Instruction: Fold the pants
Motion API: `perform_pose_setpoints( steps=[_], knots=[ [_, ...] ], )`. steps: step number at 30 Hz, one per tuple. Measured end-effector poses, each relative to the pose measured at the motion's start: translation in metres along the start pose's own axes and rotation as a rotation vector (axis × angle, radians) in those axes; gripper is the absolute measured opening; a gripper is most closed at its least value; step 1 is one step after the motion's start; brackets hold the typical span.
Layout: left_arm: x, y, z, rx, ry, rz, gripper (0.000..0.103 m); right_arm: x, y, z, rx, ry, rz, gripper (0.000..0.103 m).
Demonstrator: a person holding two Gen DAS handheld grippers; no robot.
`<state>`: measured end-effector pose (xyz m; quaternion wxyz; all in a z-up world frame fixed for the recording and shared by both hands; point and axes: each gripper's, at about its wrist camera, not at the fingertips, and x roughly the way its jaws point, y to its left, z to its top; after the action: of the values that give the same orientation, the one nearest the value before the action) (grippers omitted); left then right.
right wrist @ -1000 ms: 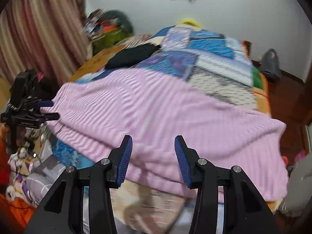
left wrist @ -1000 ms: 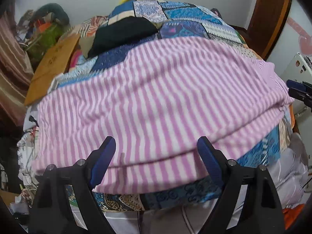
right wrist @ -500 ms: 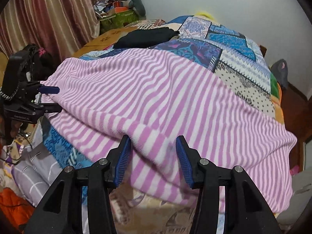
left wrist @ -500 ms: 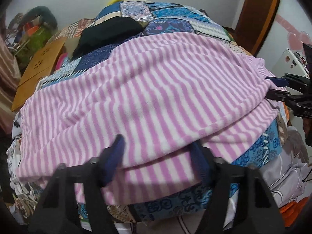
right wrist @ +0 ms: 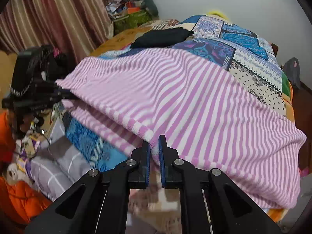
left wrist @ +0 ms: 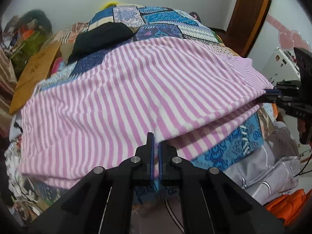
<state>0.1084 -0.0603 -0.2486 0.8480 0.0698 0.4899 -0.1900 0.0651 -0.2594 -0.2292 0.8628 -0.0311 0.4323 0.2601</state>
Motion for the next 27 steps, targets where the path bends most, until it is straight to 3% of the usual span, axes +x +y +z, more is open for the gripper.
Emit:
perform_pose_setpoints(
  steps=[7,11,15,17,20,27],
  knots=[
    [-0.001,0.009,-0.021,-0.047,0.027,-0.006,0.003,0.002,0.005,-0.007,-0.004,0.050,-0.017,0.012],
    [-0.022,0.034,-0.020,-0.081,-0.007,0.071,0.007,-0.014,0.008,0.007,-0.033,0.033,-0.056,0.015],
    [-0.048,0.080,-0.011,-0.168,-0.051,0.129,0.016,-0.032,0.012,0.030,-0.049,-0.029,-0.044,0.025],
    [-0.062,0.106,-0.006,-0.224,-0.086,0.172,0.031,-0.036,0.016,0.042,-0.071,-0.062,-0.058,0.033],
    [-0.074,0.143,0.000,-0.291,-0.127,0.251,0.050,-0.031,0.020,0.066,-0.098,-0.094,-0.056,0.035],
    [-0.060,0.236,0.007,-0.438,-0.107,0.302,0.052,0.024,0.022,0.130,-0.106,-0.082,-0.015,0.039]
  ],
)
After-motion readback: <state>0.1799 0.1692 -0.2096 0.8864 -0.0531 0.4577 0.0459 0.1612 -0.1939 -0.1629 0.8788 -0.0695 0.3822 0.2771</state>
